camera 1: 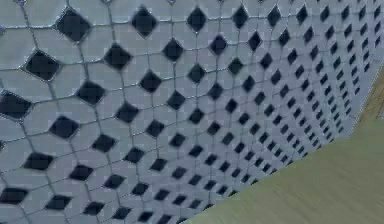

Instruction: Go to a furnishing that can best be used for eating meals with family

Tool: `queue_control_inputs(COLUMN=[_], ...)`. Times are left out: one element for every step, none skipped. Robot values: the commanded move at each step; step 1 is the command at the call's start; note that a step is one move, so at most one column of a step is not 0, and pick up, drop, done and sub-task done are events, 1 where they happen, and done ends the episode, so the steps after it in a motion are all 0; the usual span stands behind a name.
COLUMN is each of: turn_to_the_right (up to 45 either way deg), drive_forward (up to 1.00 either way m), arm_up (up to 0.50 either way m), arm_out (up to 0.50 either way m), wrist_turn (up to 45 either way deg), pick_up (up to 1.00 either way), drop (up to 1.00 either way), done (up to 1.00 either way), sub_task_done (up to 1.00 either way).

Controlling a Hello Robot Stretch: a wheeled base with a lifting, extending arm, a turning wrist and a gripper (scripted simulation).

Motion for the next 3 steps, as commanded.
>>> queue_control_inputs(turn_to_the_right=[24.0, 3.0, 0.0], drive_forward=[0.00, 0.00, 0.50], arm_up=[0.00, 0.00, 0.00], arm_out=[0.00, 0.00, 0.00], wrist_turn=[0.0, 0.0, 0.0], pick_up=[0.00, 0.00, 0.00], drop=[0.00, 0.00, 0.00], done=[0.00, 0.00, 0.00], sub_task_done=[0.00, 0.00, 0.00])
